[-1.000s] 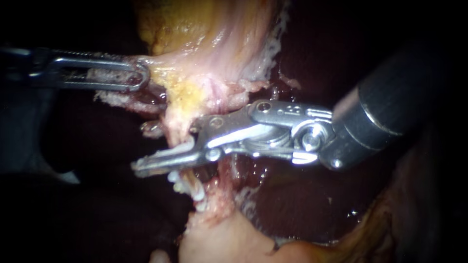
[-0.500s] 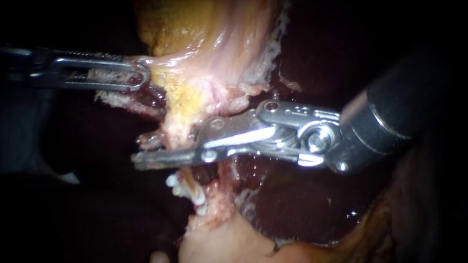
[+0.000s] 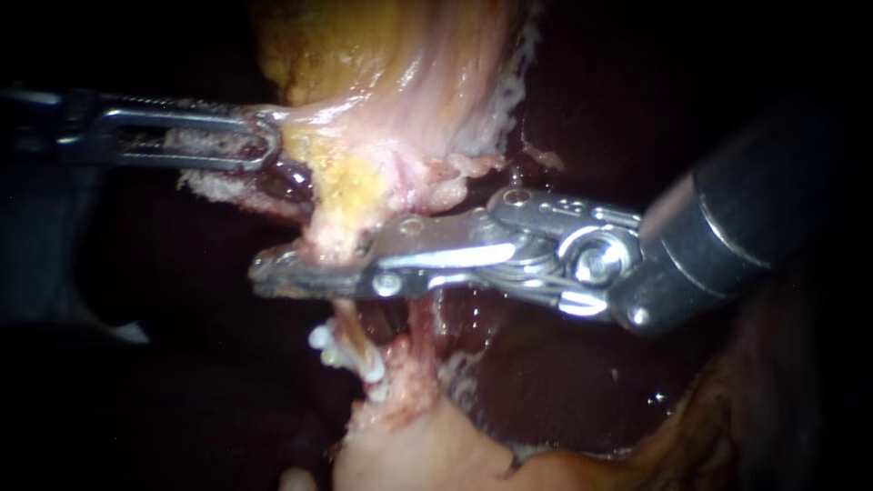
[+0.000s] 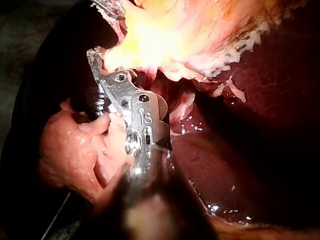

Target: Clipping third clip left tube

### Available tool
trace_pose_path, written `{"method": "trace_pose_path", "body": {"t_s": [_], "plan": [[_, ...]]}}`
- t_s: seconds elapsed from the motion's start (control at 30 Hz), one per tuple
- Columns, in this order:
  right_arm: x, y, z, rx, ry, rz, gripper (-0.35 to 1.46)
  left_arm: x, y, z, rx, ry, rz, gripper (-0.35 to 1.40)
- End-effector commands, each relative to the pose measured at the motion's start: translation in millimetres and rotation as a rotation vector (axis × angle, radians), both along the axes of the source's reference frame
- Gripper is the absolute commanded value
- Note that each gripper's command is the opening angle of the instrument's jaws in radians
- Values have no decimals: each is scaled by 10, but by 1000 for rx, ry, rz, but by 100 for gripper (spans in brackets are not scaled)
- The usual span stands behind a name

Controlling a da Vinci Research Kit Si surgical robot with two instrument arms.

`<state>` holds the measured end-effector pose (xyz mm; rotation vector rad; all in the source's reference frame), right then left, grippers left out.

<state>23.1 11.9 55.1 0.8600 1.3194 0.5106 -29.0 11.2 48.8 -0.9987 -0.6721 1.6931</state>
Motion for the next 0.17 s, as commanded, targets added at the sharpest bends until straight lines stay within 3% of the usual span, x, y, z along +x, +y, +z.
{"method": "trace_pose_path", "body": {"t_s": [0.03, 0.17], "plan": [[0, 0, 1, 0, 0, 1, -35, 0, 0, 0, 0, 0, 0, -35], [0, 0, 3, -1, -1, 0, -35, 0, 0, 0, 0, 0, 0, -35]]}}
